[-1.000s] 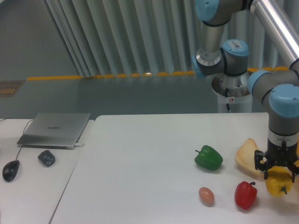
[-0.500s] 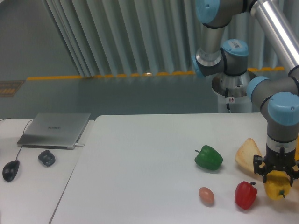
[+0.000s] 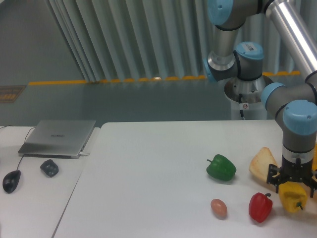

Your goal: Place the yellow pepper on the table

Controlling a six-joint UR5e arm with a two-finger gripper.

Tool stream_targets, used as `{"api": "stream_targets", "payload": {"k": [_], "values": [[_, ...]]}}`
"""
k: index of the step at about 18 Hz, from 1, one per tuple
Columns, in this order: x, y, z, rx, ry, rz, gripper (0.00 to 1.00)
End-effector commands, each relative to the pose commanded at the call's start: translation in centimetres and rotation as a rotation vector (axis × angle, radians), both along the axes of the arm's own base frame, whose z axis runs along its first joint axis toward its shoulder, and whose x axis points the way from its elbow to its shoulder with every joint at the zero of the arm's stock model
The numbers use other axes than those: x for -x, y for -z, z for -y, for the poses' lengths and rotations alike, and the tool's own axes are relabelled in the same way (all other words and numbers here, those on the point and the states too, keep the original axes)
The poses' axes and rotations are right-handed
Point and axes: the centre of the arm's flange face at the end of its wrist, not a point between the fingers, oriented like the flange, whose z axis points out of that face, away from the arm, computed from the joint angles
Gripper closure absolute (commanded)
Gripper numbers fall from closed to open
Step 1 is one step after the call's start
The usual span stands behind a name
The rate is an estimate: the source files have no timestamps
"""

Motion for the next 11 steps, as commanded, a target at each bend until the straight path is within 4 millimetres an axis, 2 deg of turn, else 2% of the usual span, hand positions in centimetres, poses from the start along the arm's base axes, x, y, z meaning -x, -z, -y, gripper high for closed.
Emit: {"api": "stream_targets", "payload": {"k": [5,11], "values": [[0.5,-1.5,-0.5,-0.038,0.019,-0.054,0.00],[0.2,-1.9,-0.2,-0.017,0.117,-0.066,0.00]]}}
